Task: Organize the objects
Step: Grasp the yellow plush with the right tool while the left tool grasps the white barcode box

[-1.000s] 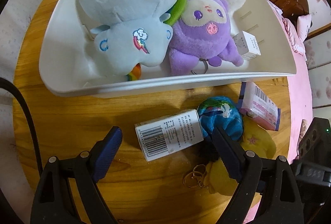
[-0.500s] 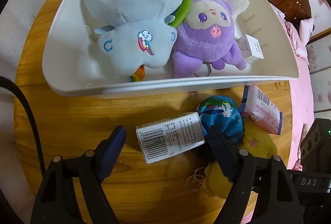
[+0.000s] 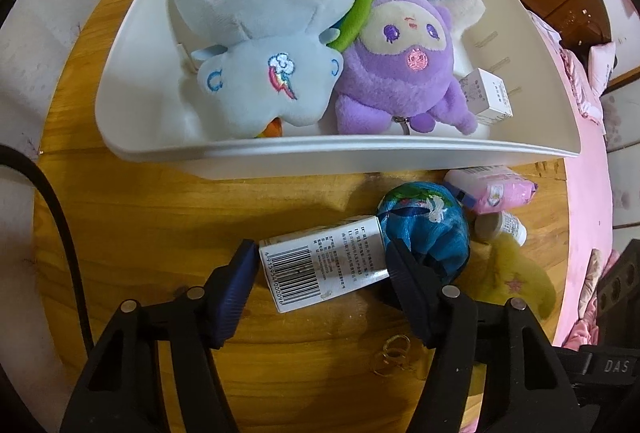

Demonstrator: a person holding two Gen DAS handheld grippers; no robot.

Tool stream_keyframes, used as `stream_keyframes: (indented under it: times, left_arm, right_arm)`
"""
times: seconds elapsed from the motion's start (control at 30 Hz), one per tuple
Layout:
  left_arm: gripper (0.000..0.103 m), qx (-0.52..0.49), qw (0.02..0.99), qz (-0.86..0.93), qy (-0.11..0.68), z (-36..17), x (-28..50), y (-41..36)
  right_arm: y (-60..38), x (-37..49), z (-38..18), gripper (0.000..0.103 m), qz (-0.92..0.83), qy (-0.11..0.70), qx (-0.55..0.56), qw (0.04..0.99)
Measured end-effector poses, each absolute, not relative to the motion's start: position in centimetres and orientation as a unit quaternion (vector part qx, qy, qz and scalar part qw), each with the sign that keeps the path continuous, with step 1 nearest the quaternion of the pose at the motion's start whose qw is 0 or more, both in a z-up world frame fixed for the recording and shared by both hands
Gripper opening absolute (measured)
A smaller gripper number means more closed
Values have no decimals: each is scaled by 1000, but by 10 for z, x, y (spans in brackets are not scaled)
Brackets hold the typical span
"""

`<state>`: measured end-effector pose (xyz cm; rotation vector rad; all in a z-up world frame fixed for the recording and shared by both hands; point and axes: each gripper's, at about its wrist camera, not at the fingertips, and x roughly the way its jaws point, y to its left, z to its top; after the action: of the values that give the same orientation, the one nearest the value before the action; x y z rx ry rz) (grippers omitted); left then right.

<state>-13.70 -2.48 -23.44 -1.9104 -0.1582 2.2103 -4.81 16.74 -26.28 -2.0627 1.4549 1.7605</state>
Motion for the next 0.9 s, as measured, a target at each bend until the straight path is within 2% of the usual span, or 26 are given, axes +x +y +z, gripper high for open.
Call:
stream_keyframes:
  times: [0.27,0.33,0.4,0.6,0.77,0.87,0.9]
  left_arm:
    - [68,-660,92,743,-67,-235,-133,-26]
    - [57,-655,92,747,-66,-231,-131,-28]
    - [52,-654,89,749,-62,-227,-129,-29]
    - [48,-660,67,746,-56,-225,-124,-34]
    - [51,-657,40,751,-57,-218,-118,-39]
    - [60,-662,32,746,-68,-217,-116,-40]
    - [66,-664,30,744,-71,-216,-116,-40]
  right_arm:
    - [185,-30,-251,57,580,477,-660,27]
    - [186,-24,-249,57,583,477,-657,26]
    - [191,-23,-243,57,585,479,-654,23]
    - [176,-55,-240,57,597,468,-651,14]
    - [178,-57,-232,57,608,455,-651,2]
    - [193,-44,-225,57,611,449,-652,-1]
    - [196,-41,-223,57,612,449,-651,-1]
